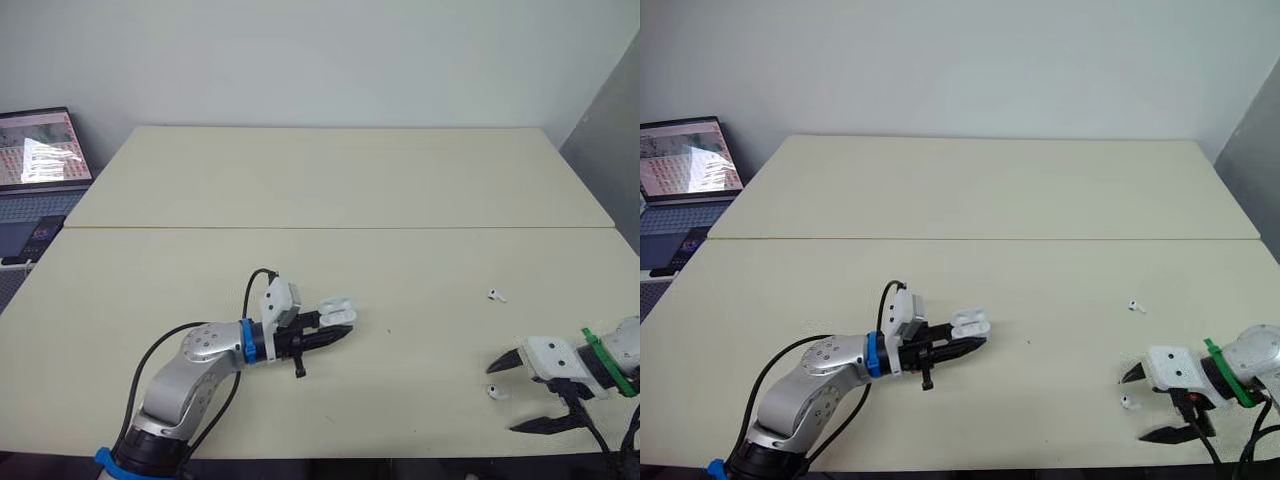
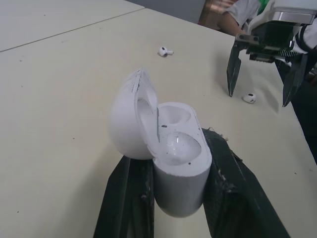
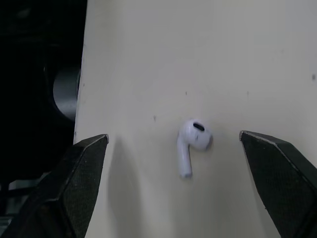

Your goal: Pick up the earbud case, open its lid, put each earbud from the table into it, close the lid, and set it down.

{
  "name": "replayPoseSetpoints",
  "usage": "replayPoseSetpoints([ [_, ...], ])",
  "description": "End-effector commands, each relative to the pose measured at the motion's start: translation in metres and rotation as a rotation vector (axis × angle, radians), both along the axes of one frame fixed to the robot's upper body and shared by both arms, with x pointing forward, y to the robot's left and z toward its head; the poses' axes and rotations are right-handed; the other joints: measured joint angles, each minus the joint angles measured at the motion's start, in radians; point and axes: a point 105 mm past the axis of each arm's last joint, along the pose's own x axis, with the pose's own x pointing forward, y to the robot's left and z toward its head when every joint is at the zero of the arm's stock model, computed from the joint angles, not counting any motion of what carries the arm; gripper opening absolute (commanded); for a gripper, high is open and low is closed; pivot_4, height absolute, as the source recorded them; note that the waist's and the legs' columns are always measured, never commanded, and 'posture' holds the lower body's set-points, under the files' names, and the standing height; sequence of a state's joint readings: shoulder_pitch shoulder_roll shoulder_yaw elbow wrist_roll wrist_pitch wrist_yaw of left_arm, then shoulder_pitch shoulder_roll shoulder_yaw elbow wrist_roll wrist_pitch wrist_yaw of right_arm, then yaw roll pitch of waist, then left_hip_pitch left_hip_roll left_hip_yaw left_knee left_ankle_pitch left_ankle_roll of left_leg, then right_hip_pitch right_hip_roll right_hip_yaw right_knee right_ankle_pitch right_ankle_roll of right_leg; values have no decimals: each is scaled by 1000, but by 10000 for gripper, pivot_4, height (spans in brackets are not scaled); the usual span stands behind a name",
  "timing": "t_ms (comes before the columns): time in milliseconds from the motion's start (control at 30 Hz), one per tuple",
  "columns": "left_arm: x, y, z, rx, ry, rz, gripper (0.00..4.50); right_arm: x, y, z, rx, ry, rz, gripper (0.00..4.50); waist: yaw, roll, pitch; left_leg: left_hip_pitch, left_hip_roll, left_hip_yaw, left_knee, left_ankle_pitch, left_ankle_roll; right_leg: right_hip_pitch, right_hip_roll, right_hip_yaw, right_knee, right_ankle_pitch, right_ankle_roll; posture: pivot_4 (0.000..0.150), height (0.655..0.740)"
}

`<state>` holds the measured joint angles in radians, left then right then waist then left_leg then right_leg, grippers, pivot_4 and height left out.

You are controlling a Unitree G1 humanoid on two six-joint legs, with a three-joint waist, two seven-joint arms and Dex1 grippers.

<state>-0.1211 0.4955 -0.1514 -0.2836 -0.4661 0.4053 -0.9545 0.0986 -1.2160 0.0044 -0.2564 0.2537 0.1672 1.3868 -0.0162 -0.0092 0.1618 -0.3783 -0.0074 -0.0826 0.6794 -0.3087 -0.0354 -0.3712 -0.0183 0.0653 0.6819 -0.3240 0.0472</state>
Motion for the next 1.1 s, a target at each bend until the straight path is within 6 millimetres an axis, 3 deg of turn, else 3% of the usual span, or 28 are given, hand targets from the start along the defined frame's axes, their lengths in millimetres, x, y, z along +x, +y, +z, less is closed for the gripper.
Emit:
replayPoseSetpoints([
  [33, -5, -4, 10, -17, -42, -29, 8219, 6, 3, 12, -101, -79, -60, 44806, 0, 0, 0, 0, 0, 0, 0, 0, 0, 0, 0, 0, 0, 0, 0, 1500, 7400],
  [200, -6, -6, 10, -16, -38, -46, 8219, 18, 4, 19, -256, -190, -269, 44806, 9, 0, 0, -1, -1, 0, 0, 0, 0, -1, 0, 0, 0, 0, 0, 1500, 7400],
  [333, -5, -8, 10, -17, -35, -55, 8219, -5, 21, 12, -299, -111, -291, 44806, 14, 0, 0, -2, -1, -1, 0, 0, 0, -2, 0, -1, 0, 0, 0, 1500, 7400],
  [500, -6, -9, 9, -16, -35, -62, 8219, -14, 25, 4, -350, -103, -322, 44806, 14, 0, 0, -2, -1, 0, 0, 0, 0, -1, -1, 0, -1, 0, 0, 1500, 7400],
  [967, -5, -9, 9, -10, -35, -75, 8219, -4, 31, -2, -328, -115, -387, 44806, 12, -1, -1, -2, 0, 0, 0, 0, 0, -2, 0, -1, -1, 0, 0, 1500, 7400],
  [1100, -6, -8, 9, -8, -33, -73, 8219, -8, 29, -4, -338, -100, -375, 36222, 11, -4, -2, -2, 0, -1, 0, 0, 0, -1, 0, -2, -1, 0, 0, 1500, 7400],
])
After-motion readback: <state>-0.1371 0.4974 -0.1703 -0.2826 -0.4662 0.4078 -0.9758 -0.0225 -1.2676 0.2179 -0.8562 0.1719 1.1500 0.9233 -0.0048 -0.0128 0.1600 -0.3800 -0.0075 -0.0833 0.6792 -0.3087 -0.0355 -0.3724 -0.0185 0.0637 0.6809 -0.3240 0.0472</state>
